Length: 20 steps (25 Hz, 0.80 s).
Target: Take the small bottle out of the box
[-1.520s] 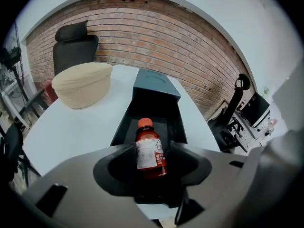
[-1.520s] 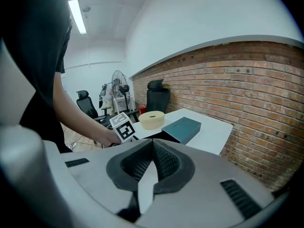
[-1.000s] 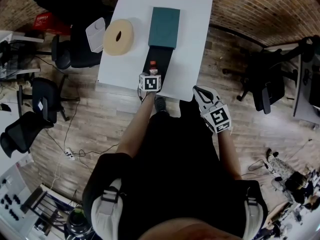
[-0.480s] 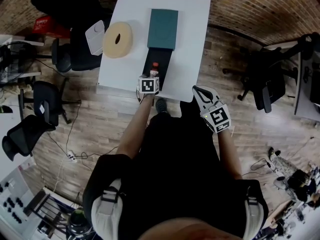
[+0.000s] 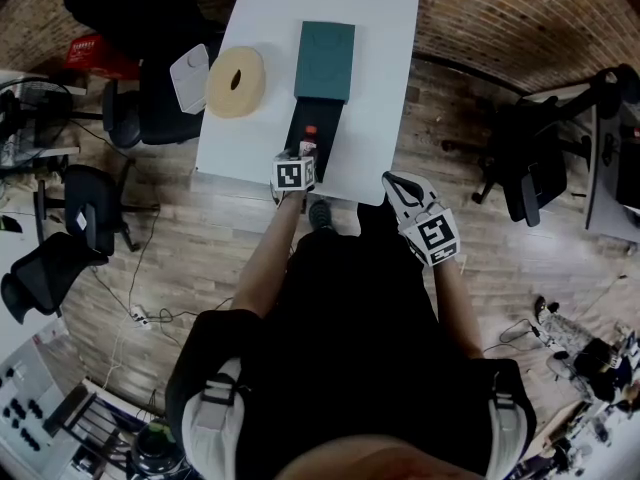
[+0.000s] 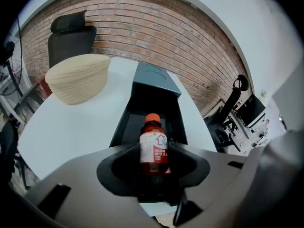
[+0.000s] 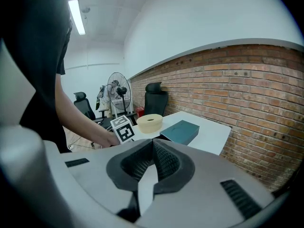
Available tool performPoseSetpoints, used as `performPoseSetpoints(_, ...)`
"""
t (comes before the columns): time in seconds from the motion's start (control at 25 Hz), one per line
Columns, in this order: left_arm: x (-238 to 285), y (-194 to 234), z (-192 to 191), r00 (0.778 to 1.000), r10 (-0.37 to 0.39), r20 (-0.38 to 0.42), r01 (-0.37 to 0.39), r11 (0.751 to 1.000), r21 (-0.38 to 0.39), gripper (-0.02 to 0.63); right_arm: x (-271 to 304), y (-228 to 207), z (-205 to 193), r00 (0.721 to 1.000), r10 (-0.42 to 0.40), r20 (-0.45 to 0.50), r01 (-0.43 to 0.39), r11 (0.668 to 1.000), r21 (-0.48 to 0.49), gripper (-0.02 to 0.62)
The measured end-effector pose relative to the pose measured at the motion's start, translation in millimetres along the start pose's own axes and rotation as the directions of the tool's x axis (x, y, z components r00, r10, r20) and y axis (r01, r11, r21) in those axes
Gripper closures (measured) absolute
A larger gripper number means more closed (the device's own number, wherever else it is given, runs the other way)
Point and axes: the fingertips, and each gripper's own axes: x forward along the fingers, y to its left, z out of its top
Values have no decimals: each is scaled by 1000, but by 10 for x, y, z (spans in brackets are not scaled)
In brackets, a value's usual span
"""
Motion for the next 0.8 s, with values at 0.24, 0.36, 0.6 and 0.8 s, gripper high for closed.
performPoseSetpoints(0.24,-56,-71,59,998,-37,41,37,999,0,408,-8,43,32,1000,6,4,-5,1000,-14,598)
performPoseSetpoints(0.36,-124,-95,99,997,-45,67,44,999,15,408,-3,73,55,1000,9,9,-9,1000,-23,598)
performPoseSetpoints(0.6,-317,-127,187,989,-70,131,68,998,16,408,11,142,125,1000,14,23,-13,999,-44,598)
performPoseSetpoints(0.8,-496,-168,225,981,-83,177,76,996,45,408,-16,190,118,999,10,32,-8,998,-62,598)
